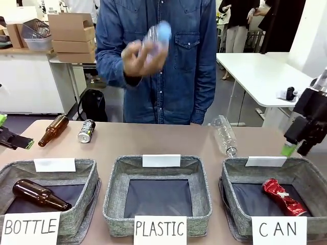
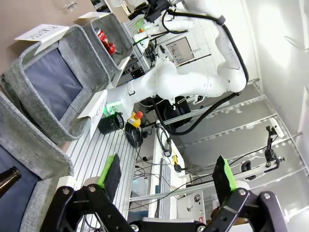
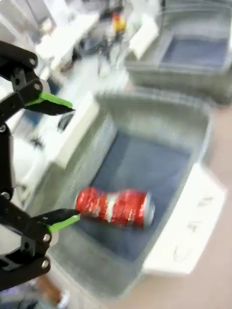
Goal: Sort the can waste into the basket.
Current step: Pick up the can waste from the table and place it in the right Fabric basket.
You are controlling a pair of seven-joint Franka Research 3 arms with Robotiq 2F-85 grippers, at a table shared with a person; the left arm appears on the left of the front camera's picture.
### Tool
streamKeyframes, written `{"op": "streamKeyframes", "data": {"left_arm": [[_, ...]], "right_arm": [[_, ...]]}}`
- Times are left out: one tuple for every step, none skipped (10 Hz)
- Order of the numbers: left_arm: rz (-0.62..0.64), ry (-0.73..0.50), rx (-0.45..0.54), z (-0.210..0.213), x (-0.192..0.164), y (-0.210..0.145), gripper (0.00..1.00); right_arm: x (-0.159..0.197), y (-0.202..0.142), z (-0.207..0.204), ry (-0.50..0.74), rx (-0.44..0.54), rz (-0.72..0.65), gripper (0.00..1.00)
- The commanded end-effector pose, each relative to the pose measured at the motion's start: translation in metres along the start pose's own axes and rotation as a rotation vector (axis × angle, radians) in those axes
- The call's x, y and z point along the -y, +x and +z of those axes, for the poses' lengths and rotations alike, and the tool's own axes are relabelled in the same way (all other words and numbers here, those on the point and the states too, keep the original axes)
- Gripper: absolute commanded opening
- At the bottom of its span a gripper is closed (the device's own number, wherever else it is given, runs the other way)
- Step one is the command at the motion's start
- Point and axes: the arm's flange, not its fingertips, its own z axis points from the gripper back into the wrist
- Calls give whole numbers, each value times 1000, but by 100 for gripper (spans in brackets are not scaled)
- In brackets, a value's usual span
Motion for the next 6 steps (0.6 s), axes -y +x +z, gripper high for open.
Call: {"op": "streamKeyframes", "data": {"left_arm": [[-4,-15,14,-2,3,1,100],[-4,-15,14,-2,3,1,100],[-4,-15,14,-2,3,1,100],[-4,-15,14,-2,3,1,100],[-4,-15,14,-2,3,1,100],[-4,-15,14,-2,3,1,100]], "right_arm": [[-10,2,35,549,145,-180,100],[-5,3,47,731,139,-302,100],[7,4,54,934,85,-299,100],[15,4,56,1041,96,-266,100],[18,4,57,1076,104,-259,100],[21,4,56,1094,125,-240,100]]}}
